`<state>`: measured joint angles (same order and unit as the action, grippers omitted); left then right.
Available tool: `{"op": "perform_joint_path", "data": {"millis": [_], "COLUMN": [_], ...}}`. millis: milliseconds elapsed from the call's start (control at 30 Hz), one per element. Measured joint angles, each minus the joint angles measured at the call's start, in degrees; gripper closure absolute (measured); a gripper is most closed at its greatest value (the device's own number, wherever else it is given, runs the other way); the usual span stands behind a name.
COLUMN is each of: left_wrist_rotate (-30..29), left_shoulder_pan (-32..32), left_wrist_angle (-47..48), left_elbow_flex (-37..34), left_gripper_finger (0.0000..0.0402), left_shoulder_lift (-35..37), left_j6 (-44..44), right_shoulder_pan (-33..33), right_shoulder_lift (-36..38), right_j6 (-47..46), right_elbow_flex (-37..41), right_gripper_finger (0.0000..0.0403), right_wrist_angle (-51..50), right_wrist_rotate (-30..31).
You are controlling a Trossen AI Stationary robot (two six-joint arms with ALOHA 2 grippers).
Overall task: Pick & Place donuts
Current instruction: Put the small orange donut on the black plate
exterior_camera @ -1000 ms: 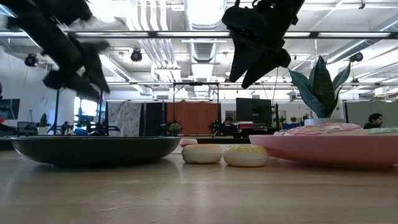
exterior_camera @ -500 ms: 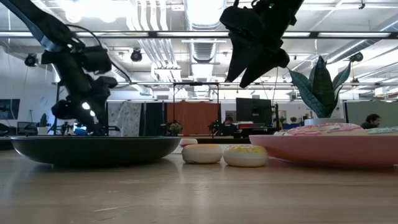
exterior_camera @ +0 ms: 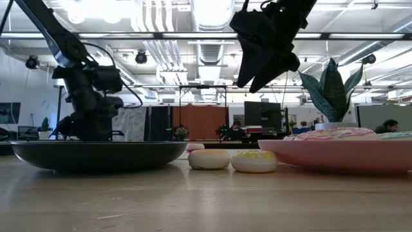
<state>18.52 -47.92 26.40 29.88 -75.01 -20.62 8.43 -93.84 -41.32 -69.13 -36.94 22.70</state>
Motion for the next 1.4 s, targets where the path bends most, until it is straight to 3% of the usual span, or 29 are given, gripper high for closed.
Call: {"op": "perform_joint_path", "data": {"millis": [233,400,500,567,767,900,1200,1400], "left_wrist_rotate": [-1.3,-1.33,6.79,9.61,-6.67,-14.75,-14.63,-15.61], "left_shoulder_pan": [0.15,1.27,5.48,12.21,40.72,53.22,58.58,59.36], "left_wrist_angle": [0.07,5.2,5.01,5.17,-0.32,-3.07,-6.71,-6.42], "left_elbow_flex": [0.92,3.78,4.63,4.52,2.43,2.43,2.13,2.13], "left_gripper_finger": [0.0383,0.0399,0.04,0.0401,0.0401,0.0401,0.0397,0.0336], "left_shoulder_lift": [1.85,8.43,14.26,16.85,17.26,13.88,5.31,1.93], "left_j6": [0.52,0.61,0.91,0.34,-1.47,-5.0,-13.22,-19.53], "right_shoulder_pan": [0.0,0.0,0.0,-0.11,-0.7,-1.01,-0.94,-0.81], "right_shoulder_lift": [0.0,-0.02,-0.02,-0.02,-0.02,-0.02,-0.02,-0.02], "right_j6": [-0.21,-1.6,-1.97,-1.96,-1.9,-1.32,1.03,1.01], "right_elbow_flex": [0.83,1.1,1.2,1.45,2.38,2.52,2.56,2.39], "right_gripper_finger": [0.0181,0.0181,0.0181,0.0181,0.0181,0.0181,0.0181,0.0181], "right_wrist_angle": [-0.04,0.08,0.19,0.3,1.63,2.01,3.07,3.3], "right_wrist_rotate": [-0.04,-0.15,-0.26,-0.26,-0.31,-0.91,-2.32,-2.32]}}
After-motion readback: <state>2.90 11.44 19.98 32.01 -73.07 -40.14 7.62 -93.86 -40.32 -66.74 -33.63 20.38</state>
